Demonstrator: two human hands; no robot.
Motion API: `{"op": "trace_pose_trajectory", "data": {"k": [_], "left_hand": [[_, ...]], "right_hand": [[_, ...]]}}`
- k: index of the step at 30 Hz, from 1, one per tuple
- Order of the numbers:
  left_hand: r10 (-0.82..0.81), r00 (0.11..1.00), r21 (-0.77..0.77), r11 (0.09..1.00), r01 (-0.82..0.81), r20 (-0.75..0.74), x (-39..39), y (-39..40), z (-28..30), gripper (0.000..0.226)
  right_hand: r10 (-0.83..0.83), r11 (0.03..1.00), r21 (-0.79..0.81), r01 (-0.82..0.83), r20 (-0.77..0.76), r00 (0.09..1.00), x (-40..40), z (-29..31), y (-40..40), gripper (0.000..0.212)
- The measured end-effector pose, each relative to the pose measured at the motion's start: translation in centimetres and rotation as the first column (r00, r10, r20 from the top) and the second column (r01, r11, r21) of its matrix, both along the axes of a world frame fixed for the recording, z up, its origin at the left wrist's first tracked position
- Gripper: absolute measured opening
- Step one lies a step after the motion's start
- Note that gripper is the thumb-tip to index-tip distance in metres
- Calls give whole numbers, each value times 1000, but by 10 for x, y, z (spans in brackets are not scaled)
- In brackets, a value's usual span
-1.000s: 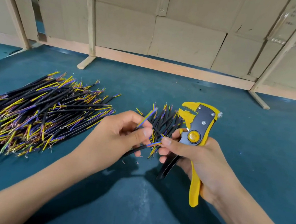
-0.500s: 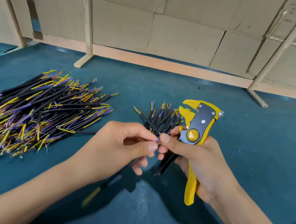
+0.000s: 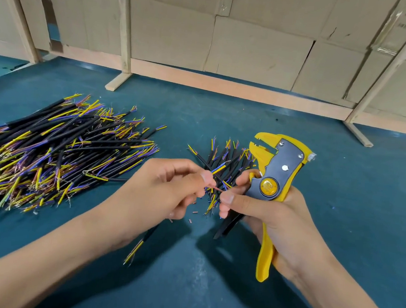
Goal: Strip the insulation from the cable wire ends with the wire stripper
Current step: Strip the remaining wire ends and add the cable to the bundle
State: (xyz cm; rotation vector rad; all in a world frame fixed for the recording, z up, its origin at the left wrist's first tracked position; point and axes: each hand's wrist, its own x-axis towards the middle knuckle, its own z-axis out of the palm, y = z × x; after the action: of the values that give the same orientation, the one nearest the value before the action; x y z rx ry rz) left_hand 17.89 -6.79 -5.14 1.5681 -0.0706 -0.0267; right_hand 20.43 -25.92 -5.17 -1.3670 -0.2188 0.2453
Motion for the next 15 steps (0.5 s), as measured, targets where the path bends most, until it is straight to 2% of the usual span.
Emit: {"op": "trace_pose_trajectory", "data": {"k": [3,9,15], "left_hand": [[-10,1000,-103,995,12,19,1,1,1,15],[3,996,-64,998,3,94,1,5,4,5],[143,953,-25,990,-142,268,3,15,12,10]], "right_hand": [[8,1000,22,-8,4,1000,1,-2,-1,26],[51,997,60,-51,5,999,2,-1,-1,20],[310,947,113,-301,-71,948,-3,-4,-1,17]]}}
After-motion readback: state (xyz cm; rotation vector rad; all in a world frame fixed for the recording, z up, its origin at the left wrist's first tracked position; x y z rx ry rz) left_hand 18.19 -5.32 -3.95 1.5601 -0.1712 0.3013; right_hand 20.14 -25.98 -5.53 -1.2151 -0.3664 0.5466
